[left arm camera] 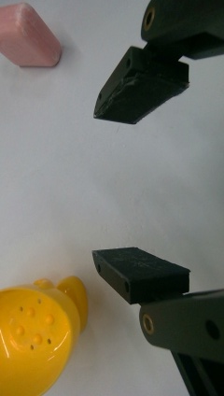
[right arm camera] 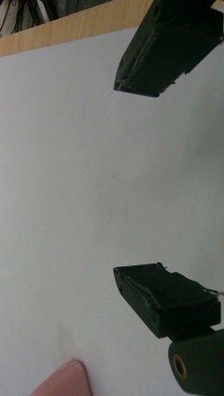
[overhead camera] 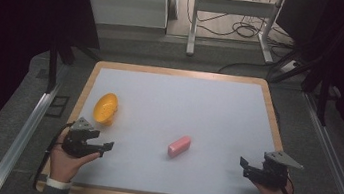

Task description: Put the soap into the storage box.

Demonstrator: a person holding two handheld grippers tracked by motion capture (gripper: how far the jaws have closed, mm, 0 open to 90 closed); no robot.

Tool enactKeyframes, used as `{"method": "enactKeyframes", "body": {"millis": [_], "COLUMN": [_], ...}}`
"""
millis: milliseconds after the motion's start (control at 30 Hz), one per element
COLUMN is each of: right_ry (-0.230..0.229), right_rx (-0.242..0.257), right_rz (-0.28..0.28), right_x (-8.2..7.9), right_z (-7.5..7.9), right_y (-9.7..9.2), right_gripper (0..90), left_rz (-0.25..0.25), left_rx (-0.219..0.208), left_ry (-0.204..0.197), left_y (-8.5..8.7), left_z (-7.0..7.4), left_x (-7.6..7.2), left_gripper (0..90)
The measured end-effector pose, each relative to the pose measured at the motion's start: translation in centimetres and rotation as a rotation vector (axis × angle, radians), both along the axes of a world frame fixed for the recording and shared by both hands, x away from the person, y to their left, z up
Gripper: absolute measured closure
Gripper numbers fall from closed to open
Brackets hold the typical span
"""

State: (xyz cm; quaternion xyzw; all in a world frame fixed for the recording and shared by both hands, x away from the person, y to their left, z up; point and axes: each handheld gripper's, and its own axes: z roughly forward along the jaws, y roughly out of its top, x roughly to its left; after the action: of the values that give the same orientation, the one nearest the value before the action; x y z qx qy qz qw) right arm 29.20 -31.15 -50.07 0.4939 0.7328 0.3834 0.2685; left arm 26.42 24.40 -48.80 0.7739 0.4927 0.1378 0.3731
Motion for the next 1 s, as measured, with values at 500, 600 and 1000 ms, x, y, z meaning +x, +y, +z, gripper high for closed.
{"method": "enactKeyframes", "body": {"millis": [500,600,1000], "right_ry": [0.007,0.007,0.008], "right_rx": [-0.01,-0.01,-0.016], "right_rz": [-0.008,-0.008,-0.013], "right_x": [0.0,0.0,0.0], "right_z": [0.0,0.0,0.0], "right_y": [0.0,0.0,0.0], "right_gripper": [9.6,9.5,9.6], "left_rz": [-0.051,-0.057,-0.097], "left_rx": [0.02,0.023,0.041], "left_ry": [-0.022,-0.023,-0.016], "left_y": [-1.7,-1.9,-3.8], "left_z": [2.1,2.3,2.7], "left_x": [0.4,0.5,1.4], "left_gripper": [30.0,30.1,30.3]}}
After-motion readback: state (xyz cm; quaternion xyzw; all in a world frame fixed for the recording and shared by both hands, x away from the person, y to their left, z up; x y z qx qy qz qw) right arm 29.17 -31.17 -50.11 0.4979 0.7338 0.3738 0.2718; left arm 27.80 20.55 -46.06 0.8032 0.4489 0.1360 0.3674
